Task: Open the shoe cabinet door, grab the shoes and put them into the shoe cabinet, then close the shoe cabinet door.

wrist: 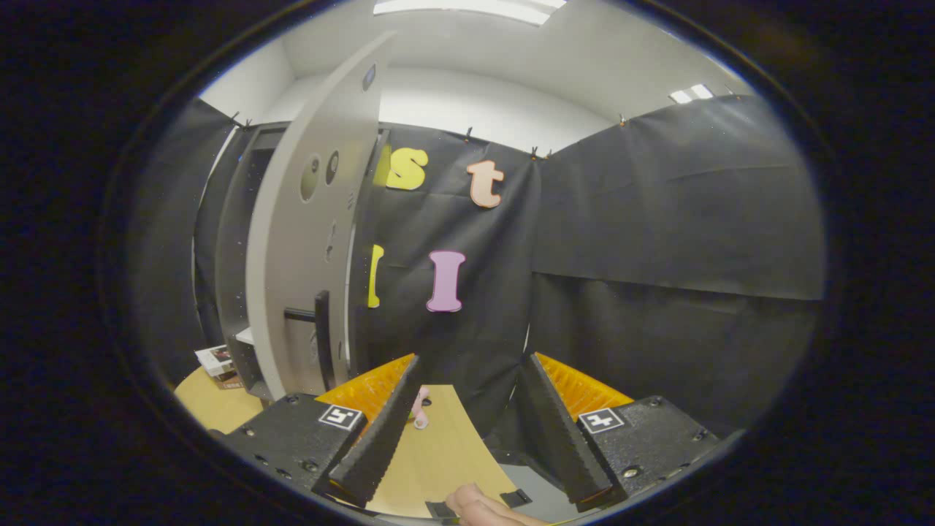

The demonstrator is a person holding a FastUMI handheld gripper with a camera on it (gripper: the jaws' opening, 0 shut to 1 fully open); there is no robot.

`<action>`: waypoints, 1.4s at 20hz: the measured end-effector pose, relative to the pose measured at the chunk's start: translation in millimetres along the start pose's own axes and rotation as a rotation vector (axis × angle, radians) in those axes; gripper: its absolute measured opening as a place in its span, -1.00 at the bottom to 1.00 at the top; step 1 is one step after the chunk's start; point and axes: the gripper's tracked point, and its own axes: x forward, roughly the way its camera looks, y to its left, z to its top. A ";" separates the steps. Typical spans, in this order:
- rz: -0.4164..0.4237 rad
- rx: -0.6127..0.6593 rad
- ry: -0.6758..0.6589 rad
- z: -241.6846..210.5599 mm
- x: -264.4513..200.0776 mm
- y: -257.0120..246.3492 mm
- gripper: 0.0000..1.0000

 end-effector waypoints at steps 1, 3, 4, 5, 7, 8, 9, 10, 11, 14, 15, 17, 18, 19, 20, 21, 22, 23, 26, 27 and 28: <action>0.013 -0.006 0.007 -6.2 11.8 6.7 0.86; 0.047 -0.006 0.019 -11.5 29.8 20.3 0.86; 0.061 -0.002 0.032 -15.0 35.9 26.3 0.86; 0.070 0.005 0.043 -19.6 40.6 31.5 0.86; 0.103 0.034 0.066 -27.3 43.4 49.1 0.86; 0.129 0.049 0.081 -30.6 41.8 62.1 0.86; 0.120 0.050 0.091 -34.8 43.0 65.2 0.80; 0.104 0.048 0.076 -30.2 41.9 65.2 0.73; 0.093 0.029 0.071 -30.3 38.2 64.7 0.69; 0.086 0.019 0.065 -27.6 28.6 79.7 0.69; 0.092 0.031 0.068 -29.9 25.5 86.8 0.69; 0.093 0.041 0.061 -28.6 19.4 96.2 0.69; 0.083 0.030 0.043 -25.3 17.4 100.0 0.69; 0.075 0.021 0.024 -22.3 14.6 105.1 0.69; 0.072 0.019 0.009 -19.0 12.8 111.8 0.69; 0.076 0.019 0.007 -20.1 9.2 119.7 0.69; 0.085 0.025 0.007 -19.9 6.9 128.4 0.69; 0.098 0.037 0.008 -19.0 4.2 138.4 0.69; 0.133 0.072 0.013 -17.7 -2.6 169.8 0.69; 0.137 0.075 0.003 -14.2 -4.6 177.9 0.69; 0.135 0.074 -0.008 -10.8 -6.3 186.3 0.69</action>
